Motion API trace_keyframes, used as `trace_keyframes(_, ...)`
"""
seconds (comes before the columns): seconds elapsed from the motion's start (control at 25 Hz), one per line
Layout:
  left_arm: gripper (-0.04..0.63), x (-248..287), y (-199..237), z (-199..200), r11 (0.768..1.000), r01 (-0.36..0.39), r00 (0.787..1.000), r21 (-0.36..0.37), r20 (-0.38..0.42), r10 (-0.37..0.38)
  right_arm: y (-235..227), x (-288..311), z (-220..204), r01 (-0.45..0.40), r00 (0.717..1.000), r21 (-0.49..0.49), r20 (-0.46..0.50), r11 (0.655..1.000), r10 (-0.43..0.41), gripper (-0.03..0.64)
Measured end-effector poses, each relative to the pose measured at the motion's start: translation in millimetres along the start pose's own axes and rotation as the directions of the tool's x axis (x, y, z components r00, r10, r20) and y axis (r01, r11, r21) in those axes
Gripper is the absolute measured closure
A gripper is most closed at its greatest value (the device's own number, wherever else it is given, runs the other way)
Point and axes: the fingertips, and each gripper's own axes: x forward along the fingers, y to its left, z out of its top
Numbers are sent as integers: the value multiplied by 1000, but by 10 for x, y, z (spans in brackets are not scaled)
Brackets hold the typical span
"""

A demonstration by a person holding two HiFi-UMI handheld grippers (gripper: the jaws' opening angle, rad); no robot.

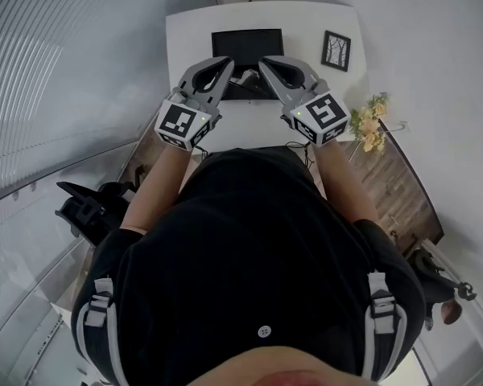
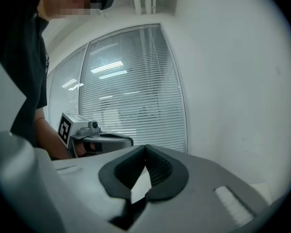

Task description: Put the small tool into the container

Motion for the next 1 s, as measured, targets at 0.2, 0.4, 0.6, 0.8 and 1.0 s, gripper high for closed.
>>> trace_keyframes(0.2, 586, -11, -112, 259, 999, 35, 998, 0, 44, -35, 43, -49, 205, 0, 999, -14, 51, 1000, 1, 606)
trace_keyframes(0.4, 586, 11, -127, 364, 999, 50, 997, -5, 64, -50, 39, -85, 319, 0, 997, -18, 79, 1000, 1, 606)
trace_keyframes(0.6, 586, 28, -137, 378, 999, 52, 997, 1, 63, -52, 18, -92, 348, -6, 997, -28, 77, 1000, 8, 606)
trace_keyframes(0.8, 586, 36, -147, 359, 999, 49, 997, 4, 61, -50, 6, -101, 360, -4, 997, -39, 78, 999, 7, 606)
trace_keyframes(1.0, 586, 20, -137, 334, 999, 43, 998, 6, 53, -43, 22, -75, 290, -3, 998, -67, 58, 998, 7, 606)
